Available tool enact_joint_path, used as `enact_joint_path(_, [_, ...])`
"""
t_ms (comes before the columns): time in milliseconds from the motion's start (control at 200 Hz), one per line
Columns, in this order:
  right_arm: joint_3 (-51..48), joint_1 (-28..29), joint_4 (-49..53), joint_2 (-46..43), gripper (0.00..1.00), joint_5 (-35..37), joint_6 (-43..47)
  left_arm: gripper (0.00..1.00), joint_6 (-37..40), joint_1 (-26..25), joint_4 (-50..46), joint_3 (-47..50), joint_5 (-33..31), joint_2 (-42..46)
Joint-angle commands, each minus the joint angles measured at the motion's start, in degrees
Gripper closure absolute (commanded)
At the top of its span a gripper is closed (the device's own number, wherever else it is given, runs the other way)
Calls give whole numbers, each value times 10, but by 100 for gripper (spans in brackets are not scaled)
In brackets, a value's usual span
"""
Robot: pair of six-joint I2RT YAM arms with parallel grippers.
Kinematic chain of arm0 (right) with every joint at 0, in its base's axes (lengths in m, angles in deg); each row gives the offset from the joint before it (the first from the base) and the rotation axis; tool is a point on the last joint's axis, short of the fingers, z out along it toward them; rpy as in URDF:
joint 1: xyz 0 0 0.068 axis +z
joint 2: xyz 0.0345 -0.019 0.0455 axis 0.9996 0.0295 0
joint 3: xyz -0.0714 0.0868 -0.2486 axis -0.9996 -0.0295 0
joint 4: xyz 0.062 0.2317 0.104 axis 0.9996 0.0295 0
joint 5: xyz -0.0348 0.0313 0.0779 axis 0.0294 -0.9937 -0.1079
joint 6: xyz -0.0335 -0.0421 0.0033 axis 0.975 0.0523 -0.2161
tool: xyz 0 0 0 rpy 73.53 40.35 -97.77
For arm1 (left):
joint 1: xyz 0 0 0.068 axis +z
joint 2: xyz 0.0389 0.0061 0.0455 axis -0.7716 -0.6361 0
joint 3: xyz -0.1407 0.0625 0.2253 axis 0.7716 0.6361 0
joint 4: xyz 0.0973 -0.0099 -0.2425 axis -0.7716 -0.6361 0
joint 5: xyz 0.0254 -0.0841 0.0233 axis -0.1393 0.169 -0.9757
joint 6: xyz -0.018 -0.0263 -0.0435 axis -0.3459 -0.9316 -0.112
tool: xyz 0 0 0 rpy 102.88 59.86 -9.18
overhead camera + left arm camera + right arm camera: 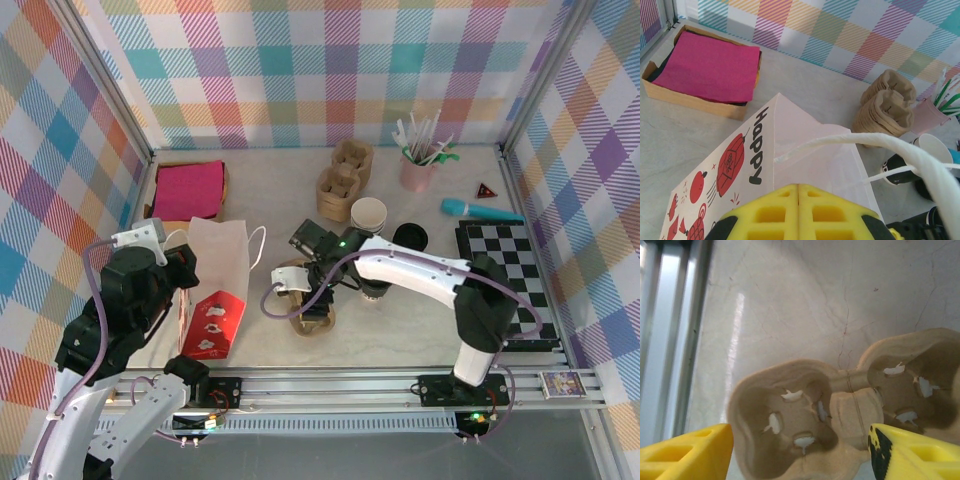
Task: Pack the takeout coffee
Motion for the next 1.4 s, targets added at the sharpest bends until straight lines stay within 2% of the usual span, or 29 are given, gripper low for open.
enact_joint_path(0, [30, 3, 11, 28, 33, 10, 23, 100, -8, 5, 11, -4, -2, 6])
enact_joint_path(165, [41, 7, 1, 69, 36, 42, 29, 100, -7, 4, 10, -5, -1, 6])
enact_joint_path(340, [34, 9, -21, 88, 30, 80, 35, 100, -7, 5, 10, -3, 0, 7])
enact_joint_path(860, [-8, 20, -97, 116, 30, 139, 50, 100, -9, 5, 16, 5, 1, 7])
enact_joint_path(985, [-3, 22, -94, 126, 36, 146, 53, 100, -9, 4, 15, 4, 3, 9])
enact_joint_path(1325, [1, 31, -80, 120, 64, 161, 55, 100, -8, 5, 13, 4, 1, 12])
enact_joint_path(1390, [0, 32, -79, 113, 65, 161, 50, 100, -8, 5, 13, 3, 0, 12])
